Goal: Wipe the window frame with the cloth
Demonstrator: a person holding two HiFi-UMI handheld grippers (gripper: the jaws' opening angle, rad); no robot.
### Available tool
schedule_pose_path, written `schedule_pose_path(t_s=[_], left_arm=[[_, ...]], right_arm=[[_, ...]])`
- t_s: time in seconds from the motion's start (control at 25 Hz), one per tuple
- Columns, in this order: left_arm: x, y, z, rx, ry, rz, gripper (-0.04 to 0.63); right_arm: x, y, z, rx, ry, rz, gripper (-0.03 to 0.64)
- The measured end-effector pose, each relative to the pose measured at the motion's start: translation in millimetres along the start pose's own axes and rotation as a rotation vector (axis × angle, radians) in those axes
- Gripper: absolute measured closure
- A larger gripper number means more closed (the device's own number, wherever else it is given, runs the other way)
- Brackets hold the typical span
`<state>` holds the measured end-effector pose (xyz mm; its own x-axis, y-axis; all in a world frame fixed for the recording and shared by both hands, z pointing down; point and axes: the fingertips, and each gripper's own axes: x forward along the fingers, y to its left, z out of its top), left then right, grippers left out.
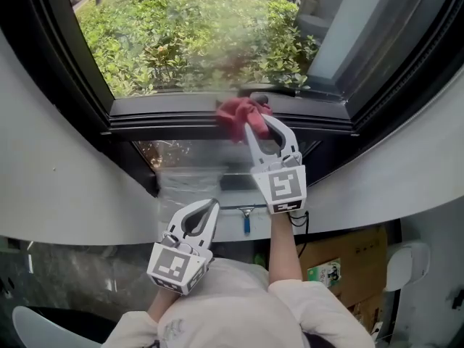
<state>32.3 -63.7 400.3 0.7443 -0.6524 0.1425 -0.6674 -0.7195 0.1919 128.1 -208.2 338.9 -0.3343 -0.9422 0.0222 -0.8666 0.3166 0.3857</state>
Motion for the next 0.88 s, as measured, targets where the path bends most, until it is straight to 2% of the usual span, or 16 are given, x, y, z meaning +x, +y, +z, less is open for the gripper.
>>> schedule_pose_path(t_s=[0.12,0.28,0.36,0.44,0.64,0.88], left_arm=[[-3.1,7.8,-2.3,-0.008,0.008,0.008,0.586],[-2.7,10.7,-0.3,-0.001,0.012,-0.011,0.586],[1.5,9.3,0.8,0.004,0.012,-0.032,0.586],[7.3,7.7,4.7,0.01,0.004,-0.057,0.586],[23.5,3.1,13.9,0.025,-0.004,-0.11,0.586],[39.3,0.7,16.8,0.024,0.008,-0.144,0.586]], right_arm=[[1.2,-0.7,0.3,0.038,-0.001,-0.004,0.514],[-4.7,-9.6,16.8,0.186,-0.073,0.024,0.514],[-18.7,-27.9,30.3,0.22,-0.138,-0.015,0.514],[-36.3,-58.0,44.0,0.219,-0.184,-0.102,0.514],[-82.8,-139.6,80.0,0.076,-0.24,-0.325,0.514],[-123.6,-230.1,131.1,-0.215,-0.222,-0.588,0.514]])
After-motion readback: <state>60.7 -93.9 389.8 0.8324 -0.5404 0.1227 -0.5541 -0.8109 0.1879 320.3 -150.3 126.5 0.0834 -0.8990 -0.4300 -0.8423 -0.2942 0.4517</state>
